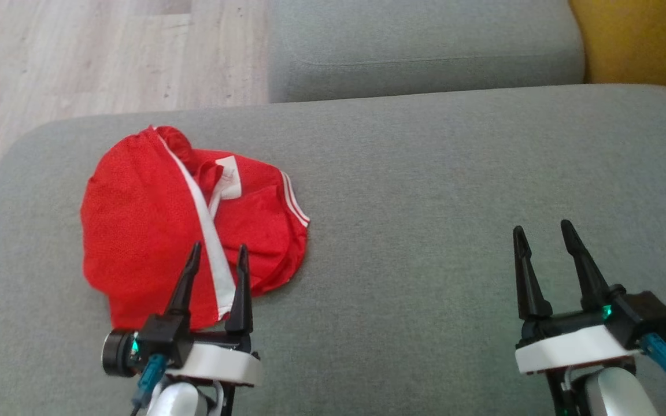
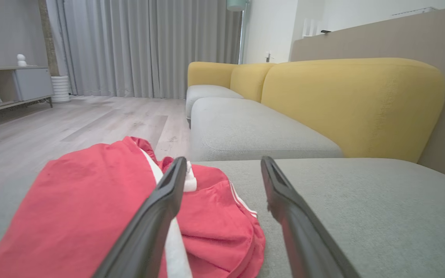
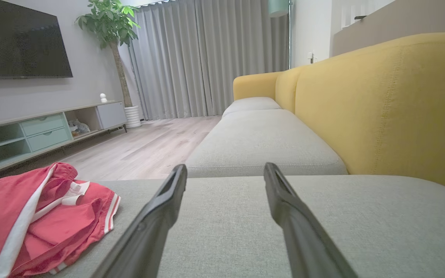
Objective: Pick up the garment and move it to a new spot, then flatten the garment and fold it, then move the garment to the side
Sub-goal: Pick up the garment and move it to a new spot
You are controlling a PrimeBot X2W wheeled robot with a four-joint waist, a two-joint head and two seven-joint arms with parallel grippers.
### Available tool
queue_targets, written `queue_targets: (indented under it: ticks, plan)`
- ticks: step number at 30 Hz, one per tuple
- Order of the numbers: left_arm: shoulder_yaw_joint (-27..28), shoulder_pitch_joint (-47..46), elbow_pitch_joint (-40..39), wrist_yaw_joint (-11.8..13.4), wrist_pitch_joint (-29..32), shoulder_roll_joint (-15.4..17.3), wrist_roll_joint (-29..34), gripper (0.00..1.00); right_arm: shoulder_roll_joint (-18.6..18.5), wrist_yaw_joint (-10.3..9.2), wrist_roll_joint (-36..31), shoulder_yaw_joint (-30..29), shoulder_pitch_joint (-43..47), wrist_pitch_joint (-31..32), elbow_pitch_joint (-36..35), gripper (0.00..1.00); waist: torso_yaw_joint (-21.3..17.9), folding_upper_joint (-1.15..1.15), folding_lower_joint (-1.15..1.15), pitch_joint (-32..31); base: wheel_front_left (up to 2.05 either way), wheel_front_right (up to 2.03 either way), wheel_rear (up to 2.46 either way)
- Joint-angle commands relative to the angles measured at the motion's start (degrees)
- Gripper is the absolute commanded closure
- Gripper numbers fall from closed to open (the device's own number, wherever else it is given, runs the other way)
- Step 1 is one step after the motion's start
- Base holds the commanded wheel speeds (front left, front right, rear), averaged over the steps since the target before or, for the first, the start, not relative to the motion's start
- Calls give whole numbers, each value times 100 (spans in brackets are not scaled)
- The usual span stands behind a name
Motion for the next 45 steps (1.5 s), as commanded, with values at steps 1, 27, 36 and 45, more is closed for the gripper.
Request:
queue_targets:
  ticks: [1, 27, 36, 45]
  plan:
    - [219, -170, -161, 46, -55, -5, -23, 0, -54, -4, 64, 169, -138, -63, -184, 0, 104, 0, 0, -16, 0, 0, 0]
    - [375, 37, 13, 38, -55, -7, 116, 0, -54, -4, 285, 889, 35, -63, -158, 0, 1461, 0, 0, -220, 0, 0, 0]
    - [441, 97, -17, 17, -55, -7, 153, 0, -54, -4, 310, 1126, 61, -63, -143, 0, 1729, 0, 0, -246, 0, 0, 0]
    - [490, 65, -62, -7, -55, 11, 254, 0, -54, -4, 379, 1159, 27, -63, -137, 0, 1677, 0, 0, -137, 0, 0, 0]
